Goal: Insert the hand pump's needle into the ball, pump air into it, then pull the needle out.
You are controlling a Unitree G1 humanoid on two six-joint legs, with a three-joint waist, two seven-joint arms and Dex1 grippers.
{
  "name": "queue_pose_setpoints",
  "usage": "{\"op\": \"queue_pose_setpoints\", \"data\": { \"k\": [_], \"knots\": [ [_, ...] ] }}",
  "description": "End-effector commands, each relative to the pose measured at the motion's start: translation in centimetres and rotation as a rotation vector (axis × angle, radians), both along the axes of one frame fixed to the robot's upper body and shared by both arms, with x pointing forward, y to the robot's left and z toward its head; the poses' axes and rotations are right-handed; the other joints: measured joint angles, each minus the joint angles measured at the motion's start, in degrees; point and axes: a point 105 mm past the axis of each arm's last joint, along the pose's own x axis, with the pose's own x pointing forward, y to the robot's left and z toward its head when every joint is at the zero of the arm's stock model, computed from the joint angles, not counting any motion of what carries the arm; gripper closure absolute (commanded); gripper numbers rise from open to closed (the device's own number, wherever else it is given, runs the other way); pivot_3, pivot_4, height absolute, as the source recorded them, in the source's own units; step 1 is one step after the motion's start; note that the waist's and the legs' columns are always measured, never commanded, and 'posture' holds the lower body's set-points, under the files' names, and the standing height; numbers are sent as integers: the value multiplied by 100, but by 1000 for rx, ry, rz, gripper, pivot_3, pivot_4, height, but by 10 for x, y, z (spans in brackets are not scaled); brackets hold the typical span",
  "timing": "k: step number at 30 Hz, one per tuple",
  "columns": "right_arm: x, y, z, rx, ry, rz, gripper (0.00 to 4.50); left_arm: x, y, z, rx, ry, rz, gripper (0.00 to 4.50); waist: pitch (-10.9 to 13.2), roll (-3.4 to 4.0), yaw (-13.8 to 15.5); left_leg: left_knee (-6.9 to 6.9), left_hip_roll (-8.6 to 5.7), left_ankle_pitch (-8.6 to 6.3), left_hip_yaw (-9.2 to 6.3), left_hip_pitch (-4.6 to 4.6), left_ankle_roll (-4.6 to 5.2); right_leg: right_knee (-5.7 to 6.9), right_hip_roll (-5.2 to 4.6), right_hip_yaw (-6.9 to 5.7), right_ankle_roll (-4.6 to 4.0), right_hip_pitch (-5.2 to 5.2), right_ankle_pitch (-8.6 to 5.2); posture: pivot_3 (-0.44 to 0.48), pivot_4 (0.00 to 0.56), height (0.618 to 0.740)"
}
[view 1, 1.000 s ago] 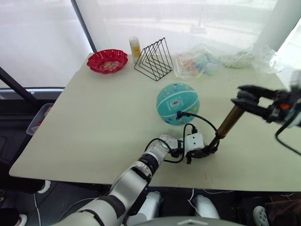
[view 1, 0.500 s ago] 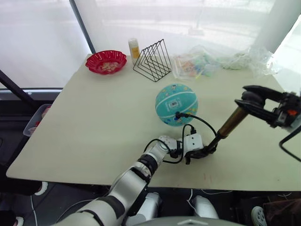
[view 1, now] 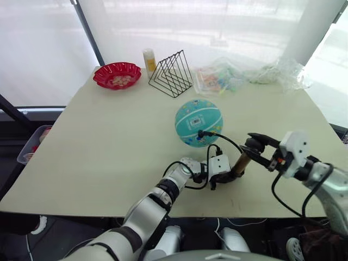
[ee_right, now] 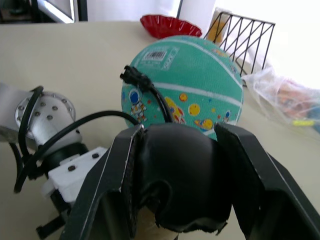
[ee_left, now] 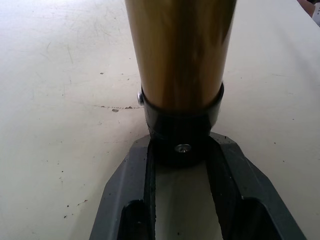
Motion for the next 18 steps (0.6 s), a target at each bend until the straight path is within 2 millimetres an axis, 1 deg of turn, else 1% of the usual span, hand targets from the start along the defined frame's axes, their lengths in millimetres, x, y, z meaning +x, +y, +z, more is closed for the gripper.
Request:
{"op": "queue_pose_setpoints", "data": {
  "k": [1, 3, 4, 5, 6, 7, 8, 10, 12, 15, 18],
  "knots": [
    [-2, 3, -4, 7, 48, 14, 2603, -30, 30, -59, 225, 167, 13, 3430, -1, 0, 1, 0, 0, 0, -1, 0, 0, 0, 1, -1, 0, 0, 0, 0, 150, 740],
    [0, 0, 9, 2, 14, 12, 2603, -31, 30, -60, 227, 167, 12, 3430, 2, 4, -1, 0, 0, 0, -1, 0, 0, 0, 2, -1, 0, 0, 0, 0, 150, 740],
    [0, -3, 26, 12, -21, 22, 2603, -31, 30, -60, 227, 167, 11, 3430, 4, 5, 0, 1, 0, 0, 1, -1, 0, -1, 1, 3, 0, 0, 0, 0, 150, 740],
    [0, -8, 54, 29, -75, 33, 2603, -31, 30, -60, 228, 167, 11, 3430, 4, 5, 3, 1, -1, 0, 1, -2, 0, -1, 1, 4, -1, 0, 0, 0, 150, 740],
    [-1, -14, 79, 45, -125, 36, 2603, -31, 30, -60, 228, 167, 10, 3430, 35, 43, 1, 0, -1, 0, 0, -2, 0, -1, 1, 3, -1, 0, 0, 0, 150, 740],
    [-3, -18, 95, 54, -155, 39, 2603, -31, 30, -60, 228, 167, 9, 3430, 55, 71, 1, 10, -5, 0, 5, -12, 0, -2, -3, 8, -1, -5, 1, 0, 150, 740],
    [-5, -21, 107, 51, -171, 42, 2603, -31, 30, -60, 228, 167, 9, 3430, 64, 84, 4, 14, -19, 1, 8, -28, 2, -3, -14, 14, -1, -19, 2, 0, 150, 740],
    [-8, -26, 120, 54, -177, 39, 2603, -31, 30, -60, 227, 167, 7, 3430, 74, 76, 24, 17, -22, 2, 4, -51, 4, -5, -17, 9, 9, -40, 19, 0, 150, 740],
    [-10, -33, 138, 68, -212, 26, 2603, -32, 30, -60, 226, 167, 5, 3430, 85, 73, 37, 17, -20, 2, -2, -54, 4, -8, -15, 0, 9, -40, 19, 0, 150, 740],
    [-12, -39, 156, 77, -245, 11, 2603, -32, 29, -59, 225, 167, 3, 3430, 99, 64, 46, 18, -23, 2, 3, -57, 4, -12, -21, 1, 10, -38, 19, 0, 150, 740],
    [-18, -45, 183, 89, -300, -3, 2603, -32, 29, -59, 225, 165, 0, 3430, 108, 78, 50, 19, -23, 2, 6, -58, 4, -13, -24, 1, 10, -39, 19, 0, 150, 740]
  ]
}}
